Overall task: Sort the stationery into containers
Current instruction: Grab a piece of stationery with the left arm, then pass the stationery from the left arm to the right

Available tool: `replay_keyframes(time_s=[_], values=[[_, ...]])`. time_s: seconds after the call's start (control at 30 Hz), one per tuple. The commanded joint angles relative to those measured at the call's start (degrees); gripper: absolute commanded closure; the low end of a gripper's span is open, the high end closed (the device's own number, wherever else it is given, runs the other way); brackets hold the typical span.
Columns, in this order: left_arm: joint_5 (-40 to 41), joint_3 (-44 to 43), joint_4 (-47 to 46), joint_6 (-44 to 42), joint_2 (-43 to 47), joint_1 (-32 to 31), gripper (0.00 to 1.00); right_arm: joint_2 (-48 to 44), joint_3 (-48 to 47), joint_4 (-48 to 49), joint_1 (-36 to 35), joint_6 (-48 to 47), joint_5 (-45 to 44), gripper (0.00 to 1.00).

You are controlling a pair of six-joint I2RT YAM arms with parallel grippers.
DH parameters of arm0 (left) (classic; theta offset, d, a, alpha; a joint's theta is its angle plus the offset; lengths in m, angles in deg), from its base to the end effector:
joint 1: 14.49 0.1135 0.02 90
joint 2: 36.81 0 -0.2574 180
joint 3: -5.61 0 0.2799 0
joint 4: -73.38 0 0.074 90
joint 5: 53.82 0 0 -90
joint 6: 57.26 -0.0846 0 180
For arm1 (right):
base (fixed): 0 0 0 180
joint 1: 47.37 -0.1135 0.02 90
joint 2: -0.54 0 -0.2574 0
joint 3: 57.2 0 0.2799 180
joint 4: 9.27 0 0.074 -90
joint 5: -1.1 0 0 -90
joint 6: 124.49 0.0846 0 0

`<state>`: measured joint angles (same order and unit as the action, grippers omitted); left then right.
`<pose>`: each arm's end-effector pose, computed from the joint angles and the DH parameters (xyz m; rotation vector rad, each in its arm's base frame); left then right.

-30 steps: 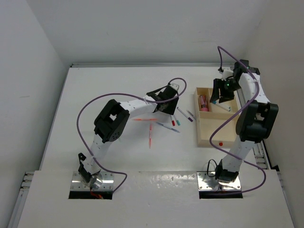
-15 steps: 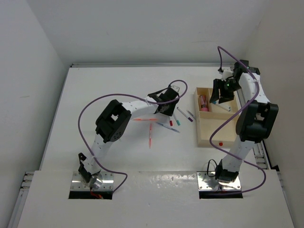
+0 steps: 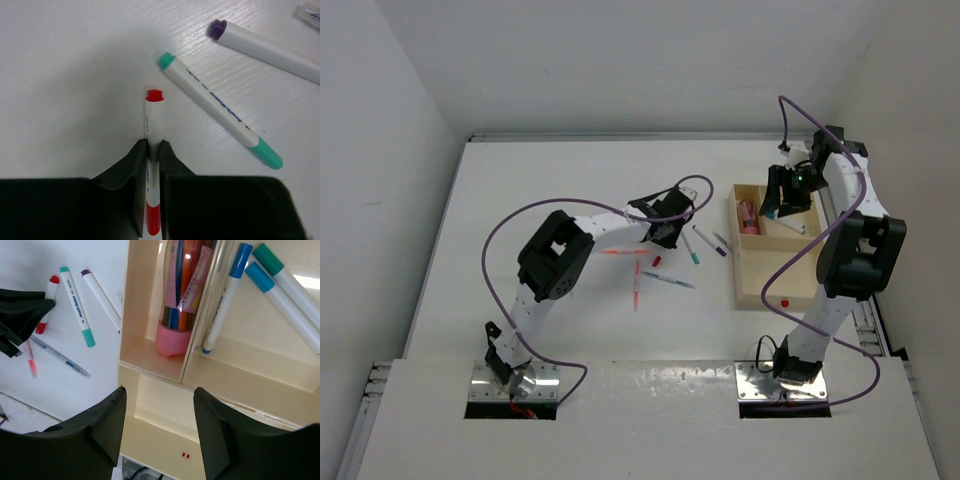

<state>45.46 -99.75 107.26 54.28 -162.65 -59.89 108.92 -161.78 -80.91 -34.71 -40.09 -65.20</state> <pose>0.3781 -0.3640 0.0962 0.4571 2.4818 -0.2764 0.4158 -0.0585 0.1926 0.0969 2.7810 0.5199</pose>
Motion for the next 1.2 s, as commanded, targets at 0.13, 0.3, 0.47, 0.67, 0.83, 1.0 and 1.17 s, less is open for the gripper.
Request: replay_keyframes(time_s=[0.13, 0.3, 0.47, 0.67, 0.83, 1.0, 1.17], values=[[-5.7, 2.6, -2.7, -3.8, 2.9, 0.0, 1.0, -6.5, 1.1, -0.3, 0.0, -4.4, 7.4, 0.44], [-15.6, 1.9, -5.4, -1.4, 6.8, 3.7, 1.0, -15.0, 9.9, 4.4, -0.1, -13.4, 11.5, 0.44], [-32.9, 0.6, -6.5, 4.6, 11.6, 8.0, 1.0, -34.3, 27.7, 15.9, -2.0, -33.1, 19.1, 0.45], [-46.8, 8.8, -15.2, 16.1, 18.3, 8.4, 1.0, -53.3, 42.5, 24.5, -14.3, -51.1, 22.2, 0.4], [-54.7, 14.6, -25.8, 25.4, 20.5, 7.5, 1.0, -62.0, 55.0, 43.3, -24.3, -52.5, 19.0, 0.36], [-57.9, 16.5, -31.9, 31.9, 21.0, 6.9, 1.0, -61.7, 58.0, 47.6, -32.6, -58.4, 16.6, 0.33], [-58.7, 17.3, -33.1, 33.6, 21.3, 6.5, 1.0, -60.1, 60.6, 52.7, -37.4, -64.5, 13.0, 0.35]])
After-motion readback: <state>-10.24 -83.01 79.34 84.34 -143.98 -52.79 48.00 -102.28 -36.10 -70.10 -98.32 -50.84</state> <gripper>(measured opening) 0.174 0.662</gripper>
